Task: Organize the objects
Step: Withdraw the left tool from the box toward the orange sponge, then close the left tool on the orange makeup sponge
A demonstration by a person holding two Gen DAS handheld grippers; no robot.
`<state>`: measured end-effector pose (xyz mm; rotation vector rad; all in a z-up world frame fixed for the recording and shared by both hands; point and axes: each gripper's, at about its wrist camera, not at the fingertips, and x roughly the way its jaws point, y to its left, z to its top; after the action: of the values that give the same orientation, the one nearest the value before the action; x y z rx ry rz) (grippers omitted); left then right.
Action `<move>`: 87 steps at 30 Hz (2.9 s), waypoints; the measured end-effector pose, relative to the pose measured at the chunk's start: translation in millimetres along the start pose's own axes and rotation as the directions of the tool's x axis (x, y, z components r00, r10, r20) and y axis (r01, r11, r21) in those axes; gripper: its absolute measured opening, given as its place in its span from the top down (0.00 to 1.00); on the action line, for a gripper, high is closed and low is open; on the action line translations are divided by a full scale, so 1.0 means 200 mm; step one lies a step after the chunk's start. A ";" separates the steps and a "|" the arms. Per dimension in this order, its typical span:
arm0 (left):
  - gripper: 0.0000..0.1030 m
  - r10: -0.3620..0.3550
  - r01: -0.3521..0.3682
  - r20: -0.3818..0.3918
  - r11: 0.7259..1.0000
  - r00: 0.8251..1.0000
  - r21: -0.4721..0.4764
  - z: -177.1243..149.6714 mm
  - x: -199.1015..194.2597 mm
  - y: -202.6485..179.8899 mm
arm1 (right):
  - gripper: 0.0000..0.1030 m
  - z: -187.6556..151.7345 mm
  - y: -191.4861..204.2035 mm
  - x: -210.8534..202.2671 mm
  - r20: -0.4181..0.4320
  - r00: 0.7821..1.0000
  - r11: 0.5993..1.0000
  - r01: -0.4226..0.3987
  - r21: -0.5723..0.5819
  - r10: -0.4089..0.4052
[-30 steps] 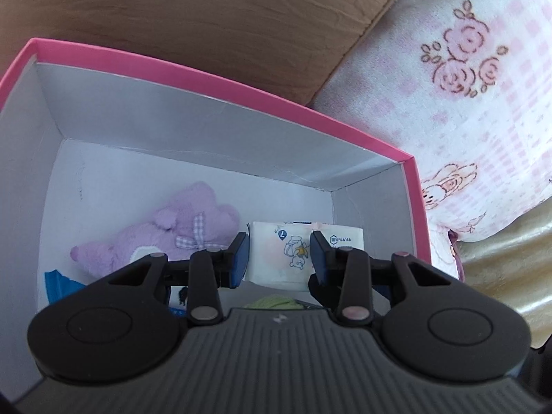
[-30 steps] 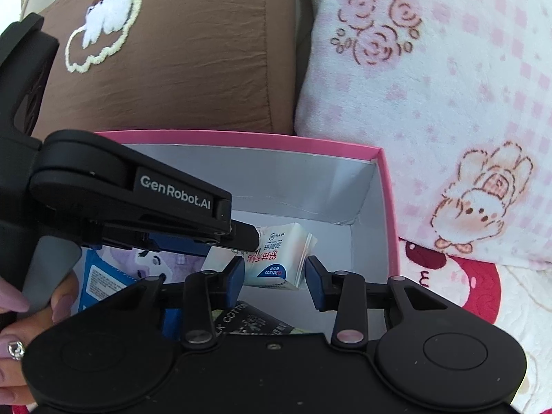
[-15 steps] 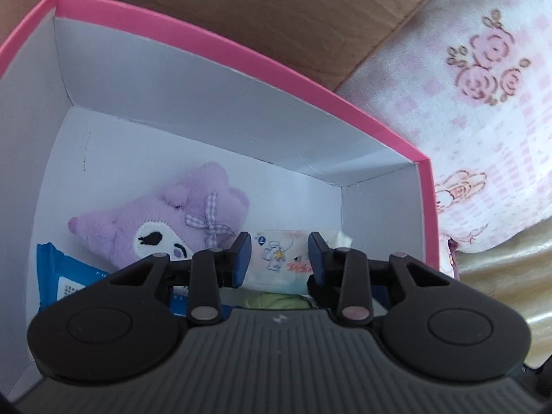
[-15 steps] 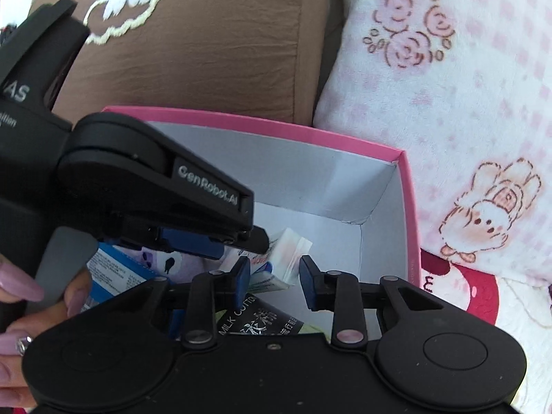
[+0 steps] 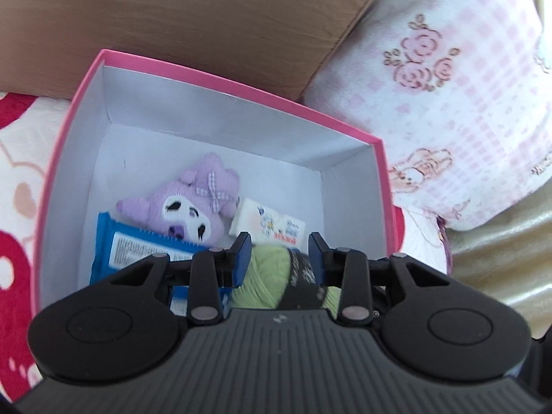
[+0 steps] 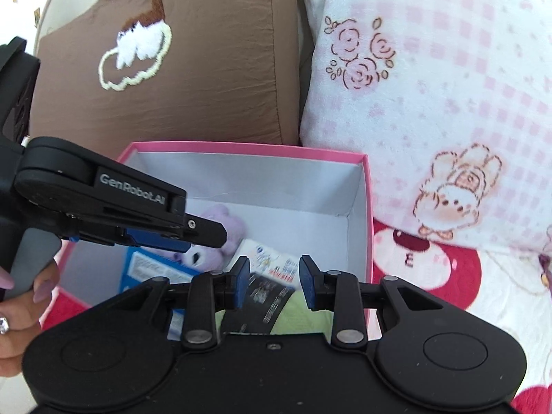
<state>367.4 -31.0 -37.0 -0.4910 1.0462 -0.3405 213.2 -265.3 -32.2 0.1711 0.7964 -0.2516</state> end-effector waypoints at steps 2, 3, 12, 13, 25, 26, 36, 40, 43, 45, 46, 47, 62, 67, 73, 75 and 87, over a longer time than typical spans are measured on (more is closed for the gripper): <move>0.67 0.000 0.000 -0.008 1.000 1.000 0.005 0.00 -0.07 0.00 | 0.65 0.00 0.01 -0.06 -0.016 1.000 1.000 0.001 -0.003 -0.001; 0.67 0.004 -0.004 -0.007 1.000 1.000 0.014 -0.01 -0.09 -0.02 | 0.65 0.01 0.01 -0.09 -0.016 1.000 1.000 0.000 -0.005 0.000; 0.63 0.026 -0.024 -0.013 0.993 1.000 0.112 -0.07 -0.40 -0.13 | 0.62 -0.06 0.03 -0.38 -0.028 0.999 0.999 -0.031 -0.012 0.030; 0.63 0.028 -0.025 -0.023 0.993 0.999 0.118 -0.07 -0.42 -0.14 | 0.61 -0.07 0.04 -0.40 -0.031 0.999 0.999 -0.031 -0.012 0.030; 0.56 0.080 -0.064 -0.061 0.970 0.995 0.233 -0.25 -0.65 -0.26 | 0.48 -0.18 0.08 -0.62 -0.061 0.991 0.992 -0.118 -0.050 0.115; 0.56 0.077 -0.059 -0.070 0.970 0.995 0.235 -0.27 -0.65 -0.26 | 0.48 -0.21 0.08 -0.64 -0.065 0.991 0.992 -0.121 -0.046 0.118; 0.52 0.115 -0.080 -0.102 0.953 0.988 0.292 -0.51 -0.81 -0.27 | 0.45 -0.39 0.11 -0.84 -0.055 0.990 0.988 -0.133 -0.075 0.129; 0.47 0.120 -0.079 -0.112 0.944 0.986 0.321 -0.60 -0.88 -0.29 | 0.39 -0.43 0.13 -0.91 -0.059 0.991 0.986 -0.123 -0.114 0.117; 0.42 0.111 -0.065 -0.123 0.940 0.986 0.334 -0.66 -0.91 -0.29 | 0.36 -0.47 0.15 -0.95 -0.054 0.991 0.982 -0.129 -0.141 0.123; 0.41 0.109 -0.058 -0.134 0.939 0.985 0.338 -0.70 -0.92 -0.29 | 0.36 -0.51 0.17 -0.96 -0.052 0.989 0.976 -0.147 -0.160 0.140; 0.41 0.109 -0.056 -0.140 0.939 0.984 0.338 -0.72 -0.91 -0.28 | 0.35 -0.53 0.18 -0.96 -0.050 0.988 0.973 -0.154 -0.173 0.147; 0.41 0.109 -0.054 -0.148 0.940 0.983 0.338 -0.73 -0.91 -0.28 | 0.35 -0.54 0.20 -0.96 -0.049 0.987 0.970 -0.158 -0.187 0.152; 0.35 0.084 -0.017 -0.237 0.963 0.968 0.271 -0.86 -0.78 -0.13 | 0.11 -0.75 0.35 -0.87 0.025 0.970 0.875 -0.205 -0.439 0.240; 0.29 0.074 -0.011 -0.249 0.970 0.966 0.244 -0.88 -0.71 -0.08 | 0.11 -0.79 0.42 -0.77 -0.016 0.972 0.852 -0.215 -0.478 0.236; 0.25 0.064 -0.011 -0.243 0.977 0.968 0.214 -0.91 -0.61 0.01 | 0.11 -0.79 0.47 -0.62 -0.065 0.979 0.858 -0.202 -0.472 0.195; 0.21 0.070 -0.021 -0.226 0.977 0.972 0.214 -0.92 -0.58 0.03 | 0.11 -0.80 0.48 -0.58 -0.068 0.980 0.852 -0.196 -0.485 0.186; 0.13 0.089 -0.056 -0.100 0.955 0.991 0.293 -1.00 -0.42 0.16 | 0.11 -0.90 0.46 -0.36 -0.070 0.985 0.896 -0.174 -0.407 0.159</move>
<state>152.5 -8.0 -73.9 -0.1709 1.0987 -0.4522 68.3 -122.3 -98.9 -0.1568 0.8475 0.0866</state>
